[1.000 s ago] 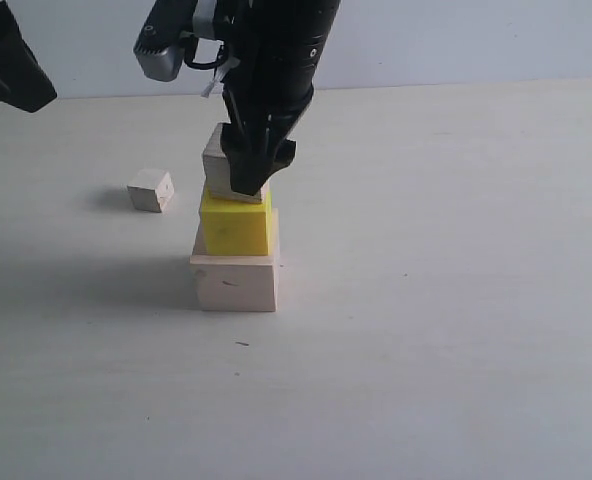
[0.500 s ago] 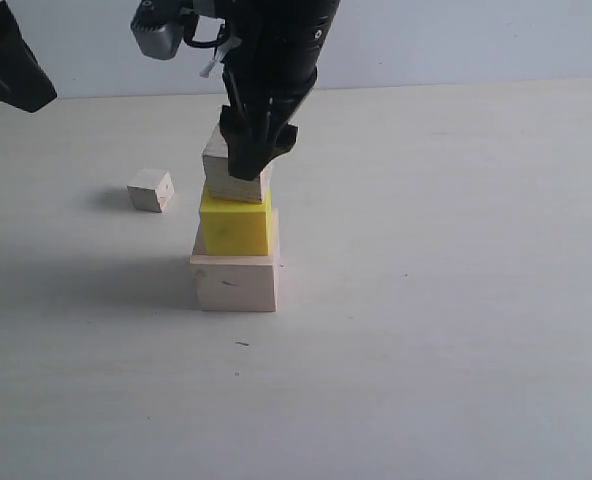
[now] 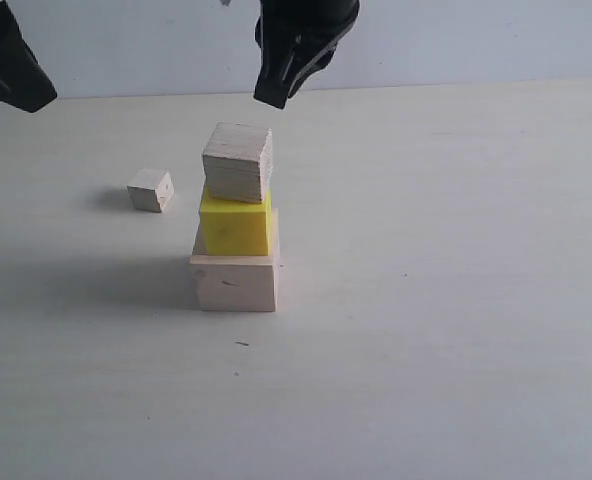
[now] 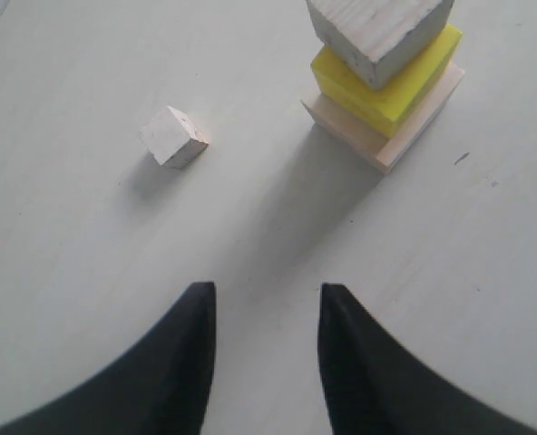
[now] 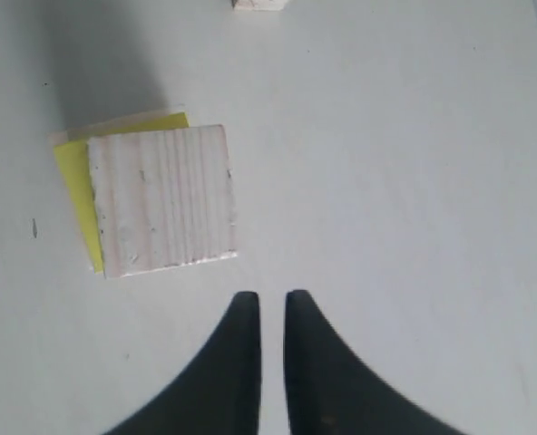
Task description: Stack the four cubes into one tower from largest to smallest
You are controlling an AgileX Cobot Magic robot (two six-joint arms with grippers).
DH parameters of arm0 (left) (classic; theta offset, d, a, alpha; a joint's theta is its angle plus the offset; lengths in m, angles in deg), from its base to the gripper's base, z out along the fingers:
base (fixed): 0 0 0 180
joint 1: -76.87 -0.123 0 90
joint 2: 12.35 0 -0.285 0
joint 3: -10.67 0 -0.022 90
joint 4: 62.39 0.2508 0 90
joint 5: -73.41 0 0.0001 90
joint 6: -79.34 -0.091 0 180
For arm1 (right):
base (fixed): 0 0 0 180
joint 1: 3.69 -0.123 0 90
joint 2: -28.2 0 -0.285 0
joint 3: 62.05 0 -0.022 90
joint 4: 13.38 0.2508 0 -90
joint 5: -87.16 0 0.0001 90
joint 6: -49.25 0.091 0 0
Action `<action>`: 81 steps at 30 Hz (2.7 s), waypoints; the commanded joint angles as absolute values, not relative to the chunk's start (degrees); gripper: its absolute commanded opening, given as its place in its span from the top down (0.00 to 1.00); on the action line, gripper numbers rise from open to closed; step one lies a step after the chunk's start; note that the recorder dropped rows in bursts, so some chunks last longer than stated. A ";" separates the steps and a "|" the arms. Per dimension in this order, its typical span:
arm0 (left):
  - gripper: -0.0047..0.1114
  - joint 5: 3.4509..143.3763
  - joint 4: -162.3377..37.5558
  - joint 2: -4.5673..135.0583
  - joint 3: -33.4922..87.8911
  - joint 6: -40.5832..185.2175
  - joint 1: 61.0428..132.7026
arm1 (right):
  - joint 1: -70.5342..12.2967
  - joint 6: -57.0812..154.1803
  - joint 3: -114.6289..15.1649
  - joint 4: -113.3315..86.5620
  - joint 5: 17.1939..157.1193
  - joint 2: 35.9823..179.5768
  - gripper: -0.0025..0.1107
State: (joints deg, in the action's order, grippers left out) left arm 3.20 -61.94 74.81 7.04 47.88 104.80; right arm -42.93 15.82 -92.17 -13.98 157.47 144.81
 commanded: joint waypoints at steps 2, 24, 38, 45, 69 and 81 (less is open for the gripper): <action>0.63 3.64 -62.79 74.40 7.25 48.28 104.85 | -41.45 20.86 -92.62 -14.93 157.12 146.63 0.98; 0.63 3.88 -62.83 74.40 7.25 48.28 104.85 | -36.83 22.74 -92.62 -5.46 157.12 152.84 0.98; 0.63 4.13 -62.83 74.40 7.25 48.28 104.85 | -36.83 24.37 -88.43 -2.92 157.12 152.74 0.98; 0.63 4.23 -62.83 74.40 7.25 48.28 104.85 | -36.83 24.37 -88.27 -2.81 157.12 152.36 0.98; 0.63 4.33 -62.94 74.40 7.25 48.28 104.85 | -36.94 23.29 -88.27 1.08 157.12 151.43 0.98; 0.63 4.33 -62.94 74.40 7.25 48.28 104.85 | -36.94 20.54 -88.27 4.77 157.12 151.43 0.98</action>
State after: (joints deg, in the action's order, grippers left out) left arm 3.62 -62.39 74.81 7.04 47.88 104.80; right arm -37.04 21.76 -88.48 3.36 157.36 152.09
